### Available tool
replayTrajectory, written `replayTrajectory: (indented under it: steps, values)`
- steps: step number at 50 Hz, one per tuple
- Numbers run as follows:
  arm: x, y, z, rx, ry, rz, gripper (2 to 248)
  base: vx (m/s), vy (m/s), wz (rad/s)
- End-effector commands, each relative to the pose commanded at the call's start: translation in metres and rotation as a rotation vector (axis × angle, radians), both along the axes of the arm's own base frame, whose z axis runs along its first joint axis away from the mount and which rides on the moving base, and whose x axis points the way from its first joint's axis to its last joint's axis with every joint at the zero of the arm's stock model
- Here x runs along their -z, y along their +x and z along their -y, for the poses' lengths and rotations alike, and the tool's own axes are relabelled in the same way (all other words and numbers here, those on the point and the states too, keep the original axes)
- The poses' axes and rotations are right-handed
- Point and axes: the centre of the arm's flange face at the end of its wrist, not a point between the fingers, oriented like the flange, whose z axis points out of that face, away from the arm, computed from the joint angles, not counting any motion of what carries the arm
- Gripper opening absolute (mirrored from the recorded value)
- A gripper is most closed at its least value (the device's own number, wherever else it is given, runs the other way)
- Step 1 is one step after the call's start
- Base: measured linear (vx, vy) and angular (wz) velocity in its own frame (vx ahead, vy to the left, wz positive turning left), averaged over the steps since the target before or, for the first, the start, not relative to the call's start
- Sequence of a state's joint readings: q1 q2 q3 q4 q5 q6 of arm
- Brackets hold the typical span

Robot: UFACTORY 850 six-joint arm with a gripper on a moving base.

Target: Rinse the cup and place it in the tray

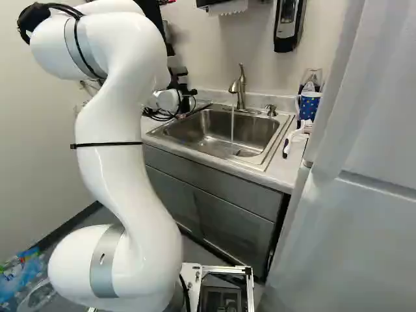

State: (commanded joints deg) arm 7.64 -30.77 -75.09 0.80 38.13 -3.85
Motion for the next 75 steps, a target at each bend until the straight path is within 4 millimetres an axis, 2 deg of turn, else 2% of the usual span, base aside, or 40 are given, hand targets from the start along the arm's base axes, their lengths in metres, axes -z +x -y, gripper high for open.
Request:
replayTrajectory:
  steps: [53,75]
  values:
    - [-0.061,-0.002,0.0,0.0,0.013,0.097,247,0.0,0.0,0.0]
    - [-0.081,-0.003,0.002,0.002,0.012,0.083,247,0.0,0.0,0.0]
